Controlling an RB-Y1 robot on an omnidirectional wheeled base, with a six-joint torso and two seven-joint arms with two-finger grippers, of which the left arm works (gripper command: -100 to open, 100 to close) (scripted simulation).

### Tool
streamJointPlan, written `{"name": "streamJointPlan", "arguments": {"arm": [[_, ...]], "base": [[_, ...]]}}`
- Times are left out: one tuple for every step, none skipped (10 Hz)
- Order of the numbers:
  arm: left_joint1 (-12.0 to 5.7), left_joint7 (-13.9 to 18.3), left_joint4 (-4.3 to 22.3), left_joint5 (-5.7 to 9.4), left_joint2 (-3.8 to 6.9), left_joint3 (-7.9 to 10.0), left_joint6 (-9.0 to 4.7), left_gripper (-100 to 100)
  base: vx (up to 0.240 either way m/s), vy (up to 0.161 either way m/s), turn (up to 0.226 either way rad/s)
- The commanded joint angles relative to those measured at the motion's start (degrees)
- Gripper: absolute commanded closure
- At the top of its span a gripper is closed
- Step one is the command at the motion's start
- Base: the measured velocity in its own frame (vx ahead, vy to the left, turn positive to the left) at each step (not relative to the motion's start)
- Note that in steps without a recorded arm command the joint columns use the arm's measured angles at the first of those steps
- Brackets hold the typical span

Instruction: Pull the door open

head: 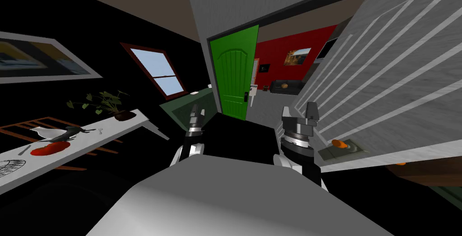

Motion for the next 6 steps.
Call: {"name": "streamJointPlan", "arguments": {"arm": [[-0.87,0.1,1.8,0.18,0.88,-0.12,0.14,-100],[-1.24,0.1,2.5,0.26,1.23,-0.18,0.21,-100],[-1.73,0.2,3.5,0.36,1.62,-0.25,0.29,-100],[-2.26,0.2,4.6,0.47,2.04,-0.33,0.38,-100],[-2.83,0.3,5.7,0.59,2.47,-0.41,0.47,-100],[-3.51,0.4,7.1,0.74,2.91,-0.50,0.58,-100]], "base": [[0.059,-0.054,-0.077],[0.157,-0.043,-0.070],[0.163,-0.024,-0.046],[0.160,-0.057,-0.053],[0.170,-0.063,-0.053],[0.154,-0.056,-0.075]]}}
